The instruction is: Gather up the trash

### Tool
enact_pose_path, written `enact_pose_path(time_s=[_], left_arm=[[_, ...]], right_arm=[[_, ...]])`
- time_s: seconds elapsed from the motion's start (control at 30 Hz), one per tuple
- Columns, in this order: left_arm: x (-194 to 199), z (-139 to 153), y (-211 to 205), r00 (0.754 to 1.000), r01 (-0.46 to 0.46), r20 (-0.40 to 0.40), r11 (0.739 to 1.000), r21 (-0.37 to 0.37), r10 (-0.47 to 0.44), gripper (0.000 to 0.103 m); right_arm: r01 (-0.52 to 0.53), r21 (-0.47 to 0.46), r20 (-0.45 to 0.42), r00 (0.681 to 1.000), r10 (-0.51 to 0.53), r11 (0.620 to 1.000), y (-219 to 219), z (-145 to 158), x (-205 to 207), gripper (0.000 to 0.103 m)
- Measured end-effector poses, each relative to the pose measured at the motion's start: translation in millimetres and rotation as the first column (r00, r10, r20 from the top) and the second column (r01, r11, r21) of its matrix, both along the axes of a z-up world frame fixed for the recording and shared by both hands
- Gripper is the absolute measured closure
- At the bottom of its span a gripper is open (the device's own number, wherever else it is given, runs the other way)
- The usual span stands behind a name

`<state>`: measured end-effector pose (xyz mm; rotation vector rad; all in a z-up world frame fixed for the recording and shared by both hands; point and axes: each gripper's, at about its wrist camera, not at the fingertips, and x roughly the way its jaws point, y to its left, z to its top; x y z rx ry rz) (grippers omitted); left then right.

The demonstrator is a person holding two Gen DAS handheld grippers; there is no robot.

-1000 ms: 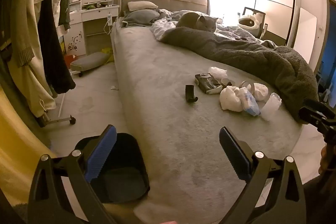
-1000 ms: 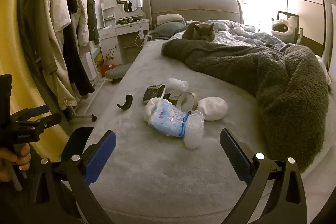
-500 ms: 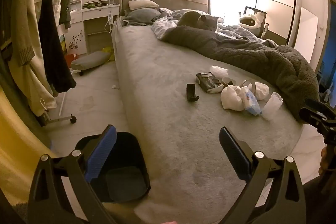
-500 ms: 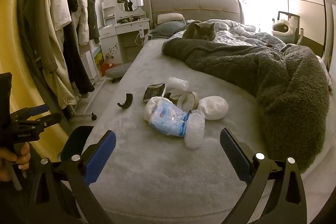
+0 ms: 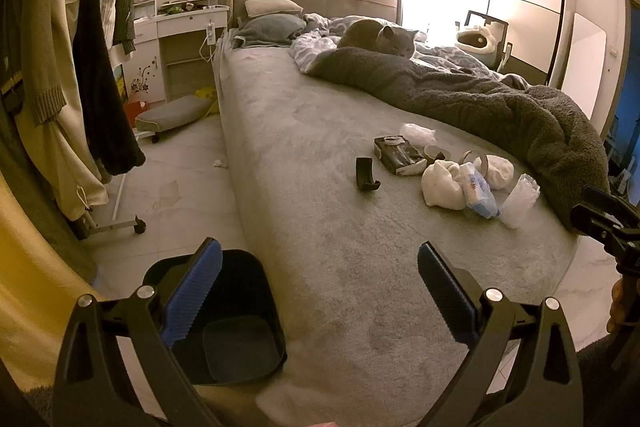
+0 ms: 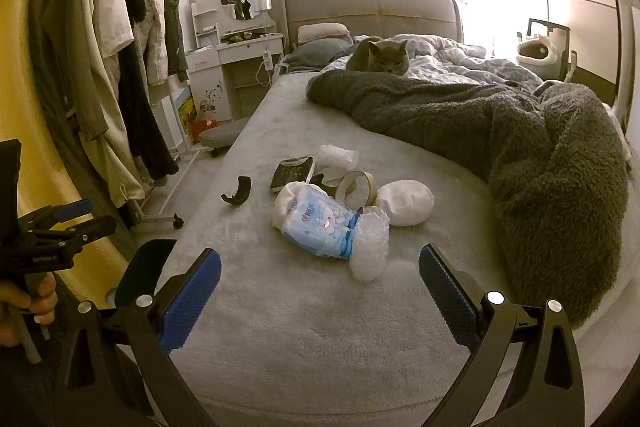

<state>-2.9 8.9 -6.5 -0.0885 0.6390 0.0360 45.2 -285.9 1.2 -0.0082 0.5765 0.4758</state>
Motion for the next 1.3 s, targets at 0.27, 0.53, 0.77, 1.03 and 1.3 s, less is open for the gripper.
enact_pose_path(time_s=[0.27, 0.53, 0.77, 1.03, 1.3], left_arm=[[2.0, -1.5, -2.9, 1.0, 0.0, -0.002, 1.0, 0.004, 0.0, 0.003], [-1.0, -11.6, -2.9, 1.0, -0.005, 0.023, 0.999, 0.032, 0.004, 0.003], [-0.1, -18.5, 1.2, 1.0, 0.002, 0.023, 0.999, 0.038, -0.003, 0.003], [-1.4, -27.6, 7.7, 1.0, -0.01, -0.005, 0.999, 0.053, 0.01, 0.003], [0.5, -34.3, 15.8, 0.999, -0.027, -0.035, 0.999, 0.044, 0.029, 0.003]], right_arm=[[0.003, 0.0, -0.001, 1.0, -0.003, 1.0, -1.0, -2.4, 2.5, 0.003], [0.0, 0.039, 0.001, 1.0, 0.0, 0.999, -4.4, -13.8, -1.3, 0.003], [0.009, 0.007, -0.02, 1.0, -0.009, 1.0, -3.7, -19.0, -5.1, 0.003], [0.043, 0.007, -0.061, 0.997, -0.043, 0.999, -12.6, -23.3, 0.1, 0.003], [0.034, -0.024, -0.063, 0.997, -0.035, 0.999, -14.0, -25.1, -2.8, 0.003]])
